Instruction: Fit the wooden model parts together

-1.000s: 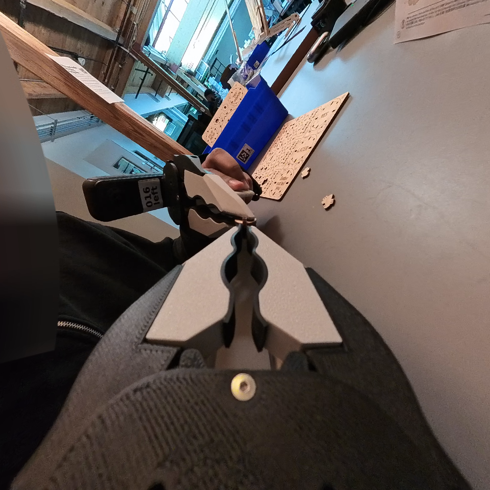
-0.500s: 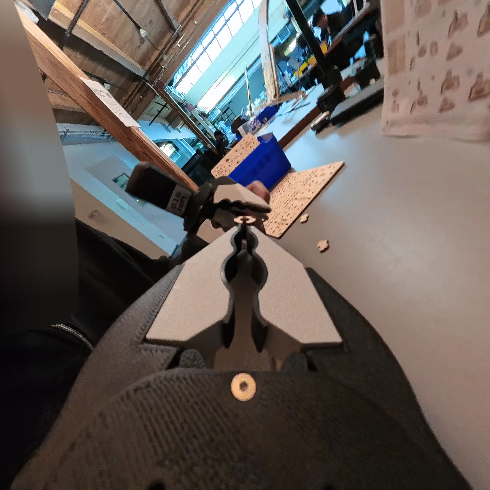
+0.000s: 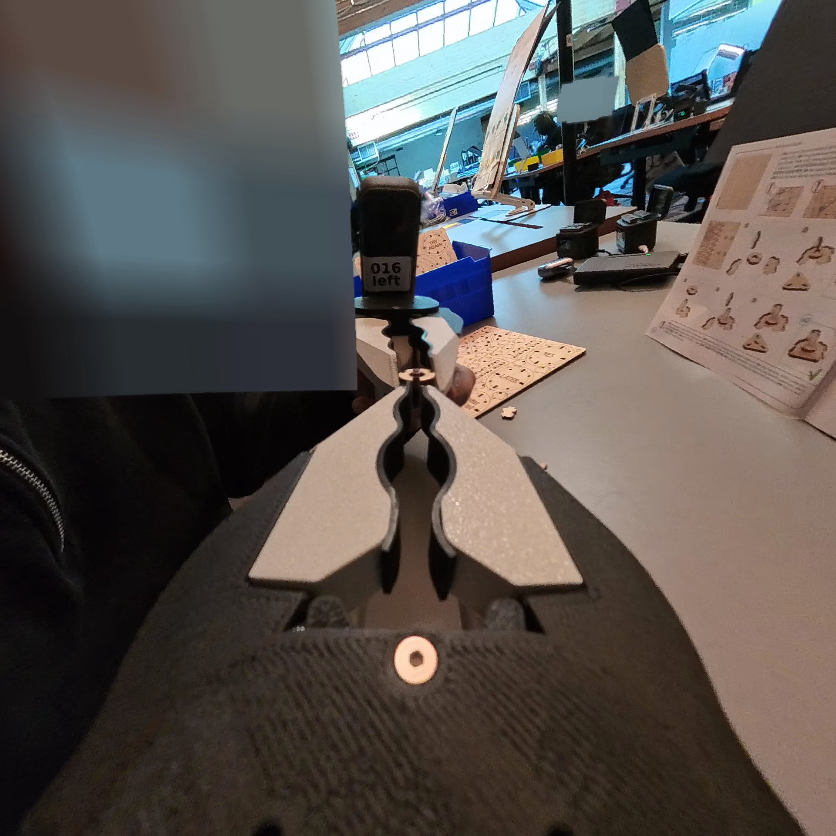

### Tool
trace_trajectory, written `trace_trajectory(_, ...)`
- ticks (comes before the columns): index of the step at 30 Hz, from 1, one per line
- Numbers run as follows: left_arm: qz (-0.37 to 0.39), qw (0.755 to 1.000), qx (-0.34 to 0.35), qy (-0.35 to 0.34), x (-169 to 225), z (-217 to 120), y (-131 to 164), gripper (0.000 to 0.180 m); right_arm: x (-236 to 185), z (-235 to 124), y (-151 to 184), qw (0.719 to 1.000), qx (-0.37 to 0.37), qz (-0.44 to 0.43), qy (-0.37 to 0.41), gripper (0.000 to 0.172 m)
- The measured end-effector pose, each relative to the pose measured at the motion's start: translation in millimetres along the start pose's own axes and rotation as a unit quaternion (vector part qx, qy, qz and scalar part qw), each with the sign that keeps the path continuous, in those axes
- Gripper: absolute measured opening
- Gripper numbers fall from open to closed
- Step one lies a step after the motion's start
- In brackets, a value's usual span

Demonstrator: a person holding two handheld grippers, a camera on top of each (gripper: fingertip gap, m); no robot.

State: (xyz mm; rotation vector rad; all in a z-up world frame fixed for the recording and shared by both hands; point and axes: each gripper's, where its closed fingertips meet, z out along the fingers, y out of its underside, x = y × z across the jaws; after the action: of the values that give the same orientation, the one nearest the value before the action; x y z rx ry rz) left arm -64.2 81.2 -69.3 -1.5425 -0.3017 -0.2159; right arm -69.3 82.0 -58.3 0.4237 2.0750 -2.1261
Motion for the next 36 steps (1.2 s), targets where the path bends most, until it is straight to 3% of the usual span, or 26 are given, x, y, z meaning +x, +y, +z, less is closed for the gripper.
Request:
trace_trajectory(10,-0.007,1.0,0.004,-0.005,-3.8,-1.3,-0.8,0.025,5.8,1.4,6.6,1.0,-0.012,0.019,0.007,0.0)
trace_trajectory(36,0.041,0.997,-0.007,-0.059,-15.4,0.1,2.6,0.016,14.2,2.0,13.3,0.998,-0.037,0.011,0.041,0.0)
